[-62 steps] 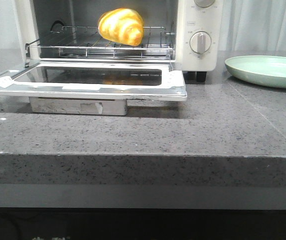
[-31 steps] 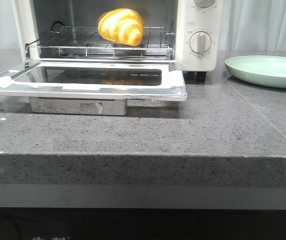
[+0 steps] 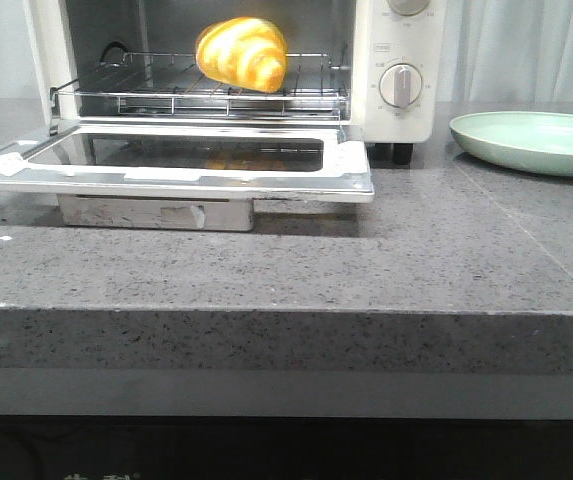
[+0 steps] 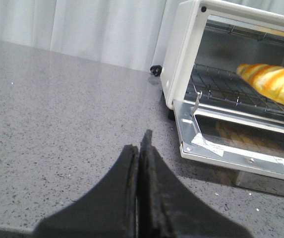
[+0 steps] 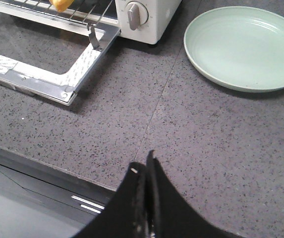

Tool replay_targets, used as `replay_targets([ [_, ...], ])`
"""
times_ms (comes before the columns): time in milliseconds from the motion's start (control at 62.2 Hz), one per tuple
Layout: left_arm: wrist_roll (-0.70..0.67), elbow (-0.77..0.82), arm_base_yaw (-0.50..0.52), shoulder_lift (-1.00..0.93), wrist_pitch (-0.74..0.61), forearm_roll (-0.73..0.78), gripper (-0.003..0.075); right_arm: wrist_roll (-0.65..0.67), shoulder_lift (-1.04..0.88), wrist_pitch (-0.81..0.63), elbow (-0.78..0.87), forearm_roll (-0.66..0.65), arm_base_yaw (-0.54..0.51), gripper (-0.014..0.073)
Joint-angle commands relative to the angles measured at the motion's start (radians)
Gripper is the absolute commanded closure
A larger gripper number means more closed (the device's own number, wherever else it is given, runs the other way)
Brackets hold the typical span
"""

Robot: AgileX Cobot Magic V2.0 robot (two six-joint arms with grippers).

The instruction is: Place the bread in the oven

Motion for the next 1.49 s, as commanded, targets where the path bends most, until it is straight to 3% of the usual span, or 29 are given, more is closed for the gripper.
replay_targets([
  [0, 0.004, 0.024, 0.003, -0.022, -0.094, 0.003, 0.0738, -0.009, 0.003, -0.068, -0.022, -0.008, -0.006, 0.0713],
  [514, 0.005, 0.024, 0.025, -0.022, -0.094, 0.026, 0.0738, -0.009, 0.003, -0.068, -0.022, -0.008, -0.006, 0.0713],
  [691, 0.081, 0.024, 0.025, -0.022, -0.094, 0.022, 0.0738, -0.009, 0.003, -0.068, -0.022, -0.008, -0.006, 0.0713],
  [1479, 0.08, 0.024, 0.025, -0.022, -0.096, 0.018, 0.0738, -0.009, 0.003, -0.068, -0.022, -0.008, -0.006, 0.0713],
])
